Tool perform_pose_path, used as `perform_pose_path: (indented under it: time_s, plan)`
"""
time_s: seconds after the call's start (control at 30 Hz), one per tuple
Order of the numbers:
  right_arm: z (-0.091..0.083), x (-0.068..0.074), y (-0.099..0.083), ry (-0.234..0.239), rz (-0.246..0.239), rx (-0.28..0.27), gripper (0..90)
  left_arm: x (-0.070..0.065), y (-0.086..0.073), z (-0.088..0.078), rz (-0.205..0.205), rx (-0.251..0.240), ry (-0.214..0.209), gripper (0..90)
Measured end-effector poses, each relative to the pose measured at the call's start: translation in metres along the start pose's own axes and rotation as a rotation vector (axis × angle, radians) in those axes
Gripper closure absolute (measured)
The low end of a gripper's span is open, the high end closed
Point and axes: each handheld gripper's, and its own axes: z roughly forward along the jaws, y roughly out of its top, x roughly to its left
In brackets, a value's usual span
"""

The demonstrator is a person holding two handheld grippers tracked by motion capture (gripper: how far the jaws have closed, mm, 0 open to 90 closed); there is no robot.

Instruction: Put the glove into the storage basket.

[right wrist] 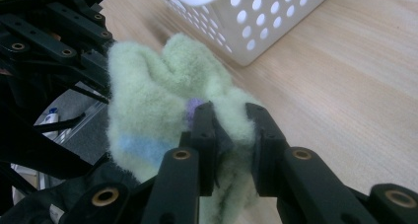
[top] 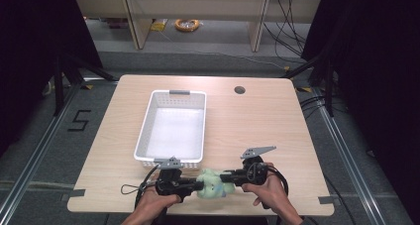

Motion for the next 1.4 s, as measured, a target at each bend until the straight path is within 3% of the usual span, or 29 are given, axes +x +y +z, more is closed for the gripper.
perform_pose_path:
  time_s: [0.1, 0.2, 0.23, 0.33, 0.5, 0.7, 0.9, 1.03, 1.23, 1.4]
  plan:
    - [-0.001, 0.001, 0.003, 0.015, -0.01, 0.0, 76.4, -0.001, 0.002, -0.003, 0.005, -0.002, 0.0, 78.0]
    - [-0.004, 0.005, 0.006, 0.018, 0.018, -0.005, 76.4, -0.002, 0.006, -0.006, 0.01, -0.009, -0.002, 78.0]
    - [-0.005, 0.004, 0.008, 0.001, -0.01, -0.016, 76.4, -0.003, 0.008, -0.008, 0.012, -0.014, 0.002, 78.0]
    - [-0.008, 0.01, 0.016, -0.002, -0.018, 0.0, 76.4, -0.007, 0.014, -0.015, 0.022, -0.019, 0.006, 77.9]
    - [-0.018, 0.022, 0.038, -0.011, -0.043, -0.002, 76.4, -0.01, 0.028, -0.03, 0.03, -0.046, 0.001, 77.8]
    - [-0.024, 0.03, 0.066, -0.024, -0.094, -0.008, 76.4, -0.011, 0.048, -0.049, 0.045, -0.068, 0.024, 77.8]
    - [-0.025, 0.037, 0.097, -0.038, -0.112, -0.005, 76.4, -0.008, 0.067, -0.062, 0.046, -0.087, 0.048, 77.8]
    - [-0.022, 0.038, 0.115, -0.058, -0.124, 0.006, 76.4, 0.003, 0.077, -0.07, 0.034, -0.083, 0.076, 77.7]
    - [-0.003, 0.035, 0.138, -0.066, -0.149, 0.02, 76.4, 0.023, 0.086, -0.076, 0.007, -0.062, 0.12, 77.7]
    - [0.017, 0.033, 0.153, -0.06, -0.114, 0.031, 76.4, 0.045, 0.093, -0.084, -0.029, -0.05, 0.162, 77.7]
